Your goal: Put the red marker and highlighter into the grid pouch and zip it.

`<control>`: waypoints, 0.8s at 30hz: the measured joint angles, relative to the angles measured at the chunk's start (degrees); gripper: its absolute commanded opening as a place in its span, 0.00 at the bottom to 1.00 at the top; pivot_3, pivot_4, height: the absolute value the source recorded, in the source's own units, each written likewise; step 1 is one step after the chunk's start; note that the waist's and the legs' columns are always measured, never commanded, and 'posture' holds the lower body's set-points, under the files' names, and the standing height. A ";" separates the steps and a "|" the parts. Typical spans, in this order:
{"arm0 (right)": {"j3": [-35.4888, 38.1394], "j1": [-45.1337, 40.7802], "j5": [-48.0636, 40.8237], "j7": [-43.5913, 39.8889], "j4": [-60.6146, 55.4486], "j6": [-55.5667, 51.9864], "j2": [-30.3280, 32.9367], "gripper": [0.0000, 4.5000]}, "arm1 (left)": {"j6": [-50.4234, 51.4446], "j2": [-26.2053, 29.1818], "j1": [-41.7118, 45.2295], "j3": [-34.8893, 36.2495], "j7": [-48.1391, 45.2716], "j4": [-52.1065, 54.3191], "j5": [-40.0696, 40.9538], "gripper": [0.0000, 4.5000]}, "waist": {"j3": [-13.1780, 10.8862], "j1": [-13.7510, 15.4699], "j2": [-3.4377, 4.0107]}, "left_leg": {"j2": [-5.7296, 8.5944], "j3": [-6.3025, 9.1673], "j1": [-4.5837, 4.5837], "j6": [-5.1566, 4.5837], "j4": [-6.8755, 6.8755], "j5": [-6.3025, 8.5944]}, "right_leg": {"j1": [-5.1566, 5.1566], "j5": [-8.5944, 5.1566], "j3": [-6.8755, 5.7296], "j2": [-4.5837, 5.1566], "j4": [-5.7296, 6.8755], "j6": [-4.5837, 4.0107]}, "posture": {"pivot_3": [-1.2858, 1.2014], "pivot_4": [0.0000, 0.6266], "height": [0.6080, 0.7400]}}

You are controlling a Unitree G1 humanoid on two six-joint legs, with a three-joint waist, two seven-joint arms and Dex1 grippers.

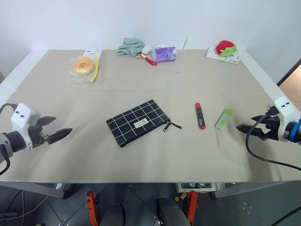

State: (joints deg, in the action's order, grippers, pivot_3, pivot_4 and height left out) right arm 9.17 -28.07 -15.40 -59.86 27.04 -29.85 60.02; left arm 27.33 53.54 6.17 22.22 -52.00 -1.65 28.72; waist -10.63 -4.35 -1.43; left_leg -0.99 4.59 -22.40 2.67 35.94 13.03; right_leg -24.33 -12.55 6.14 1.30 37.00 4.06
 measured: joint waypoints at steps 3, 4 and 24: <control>0.00 -0.06 0.03 0.02 0.01 0.01 0.00 1.00 | 0.42 -0.65 0.94 0.00 0.28 -0.11 -0.02 1.00 | 0.00 0.01 0.00 | 0.01 0.00 0.00 0.00 0.03 0.00 | 0.01 0.01 0.00 0.00 0.02 0.00 | 0.52 0.24 0.99; -0.01 -0.30 0.03 0.02 0.01 0.04 0.00 1.00 | 0.82 -0.86 1.60 -0.07 0.41 -0.10 0.04 1.00 | 0.00 0.01 0.00 | 0.00 0.00 -0.01 0.00 0.05 0.00 | 0.01 0.02 0.00 0.00 0.02 0.01 | 0.52 0.24 0.99; 0.03 -0.86 0.04 0.02 0.41 1.29 0.00 1.00 | 2.77 -0.98 3.46 -0.09 1.96 -0.10 -0.19 1.00 | 0.00 -0.01 0.00 | 0.00 -0.01 0.00 0.00 0.09 0.00 | 0.01 0.06 0.01 0.00 0.04 0.02 | 0.52 0.24 0.99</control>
State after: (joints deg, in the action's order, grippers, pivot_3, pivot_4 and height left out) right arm 9.20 -28.93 -15.36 -59.84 27.45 -28.56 60.02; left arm 30.10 52.56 9.63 22.14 -50.04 -1.76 28.53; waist -10.63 -4.36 -1.43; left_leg -0.99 4.59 -22.40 2.67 36.03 13.03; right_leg -24.32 -12.48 6.15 1.30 37.04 4.08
